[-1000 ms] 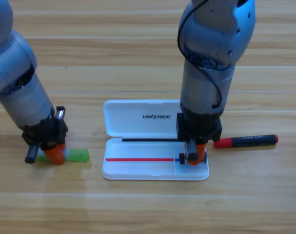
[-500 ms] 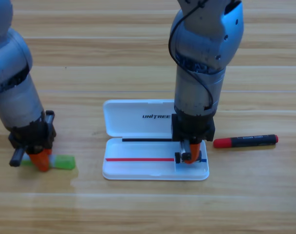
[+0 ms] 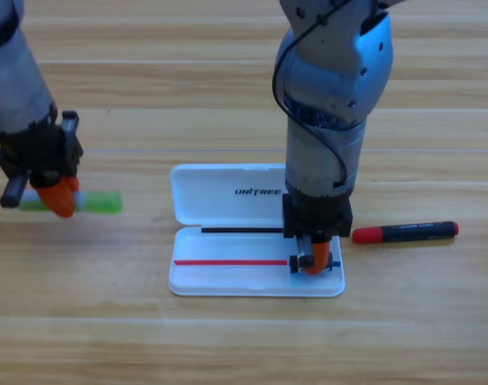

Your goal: Clean up eraser and pencils

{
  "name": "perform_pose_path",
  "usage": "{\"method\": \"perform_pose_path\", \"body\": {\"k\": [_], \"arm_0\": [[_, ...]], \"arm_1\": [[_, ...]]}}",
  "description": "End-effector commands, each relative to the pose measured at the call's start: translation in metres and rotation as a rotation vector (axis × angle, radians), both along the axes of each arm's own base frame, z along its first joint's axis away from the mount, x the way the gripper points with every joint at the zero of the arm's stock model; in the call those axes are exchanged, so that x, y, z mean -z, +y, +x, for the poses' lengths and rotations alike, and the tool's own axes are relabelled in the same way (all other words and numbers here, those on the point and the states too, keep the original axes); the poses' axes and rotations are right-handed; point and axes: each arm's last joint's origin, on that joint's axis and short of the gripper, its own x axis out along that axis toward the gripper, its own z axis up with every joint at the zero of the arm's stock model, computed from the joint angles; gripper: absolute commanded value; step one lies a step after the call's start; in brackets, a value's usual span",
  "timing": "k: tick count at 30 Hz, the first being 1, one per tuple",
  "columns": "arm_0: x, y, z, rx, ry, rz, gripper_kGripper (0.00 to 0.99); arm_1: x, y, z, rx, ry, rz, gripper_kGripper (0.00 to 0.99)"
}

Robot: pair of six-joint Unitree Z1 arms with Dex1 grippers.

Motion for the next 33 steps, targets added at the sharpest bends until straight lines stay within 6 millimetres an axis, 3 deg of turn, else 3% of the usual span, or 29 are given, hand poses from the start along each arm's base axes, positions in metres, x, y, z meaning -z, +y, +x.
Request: {"method": "perform_pose_path", "body": {"k": [1, 3, 8, 12, 15, 19, 22, 25, 29, 33], "arm_0": [[-0.019, -0.003, 0.000, -0.019, -0.014, -0.008, 0.000], [-0.023, -0.006, -0.001, -0.014, -0.016, -0.011, 0.000], [-0.025, -0.013, -0.004, -0.005, -0.014, -0.013, 0.000], [-0.026, -0.021, -0.006, -0.001, -0.011, -0.019, 0.000], [-0.028, -0.030, -0.007, 0.004, -0.014, -0.024, 0.000], [-0.028, -0.043, -0.008, 0.013, -0.010, -0.034, 0.000], [-0.027, -0.053, -0.008, 0.020, -0.007, -0.041, 0.000], [-0.022, -0.066, -0.007, 0.032, 0.005, -0.046, 0.000], [-0.015, -0.085, -0.005, 0.050, 0.015, -0.051, 0.000], [-0.005, -0.107, -0.004, 0.069, 0.028, -0.054, 0.000]], "arm_1": [[0.028, 0.005, 0.005, -0.001, 0.022, -0.060, 0.629], [0.026, 0.005, 0.005, 0.002, 0.017, -0.058, 0.807], [0.007, -0.002, 0.000, 0.002, 0.003, -0.032, 0.862], [-0.046, -0.025, -0.018, 0.001, -0.021, 0.059, 0.862], [-0.087, -0.053, -0.039, 0.001, -0.044, 0.120, 0.864], [-0.114, -0.096, -0.061, 0.017, -0.047, 0.149, 0.865], [-0.103, -0.121, -0.056, 0.022, -0.017, 0.102, 0.864], [-0.074, -0.137, -0.033, 0.033, 0.002, 0.056, 0.864], [-0.031, -0.145, 0.001, 0.046, -0.014, 0.024, 0.864], [-0.004, -0.141, 0.023, 0.027, -0.050, 0.020, 0.864]]}}
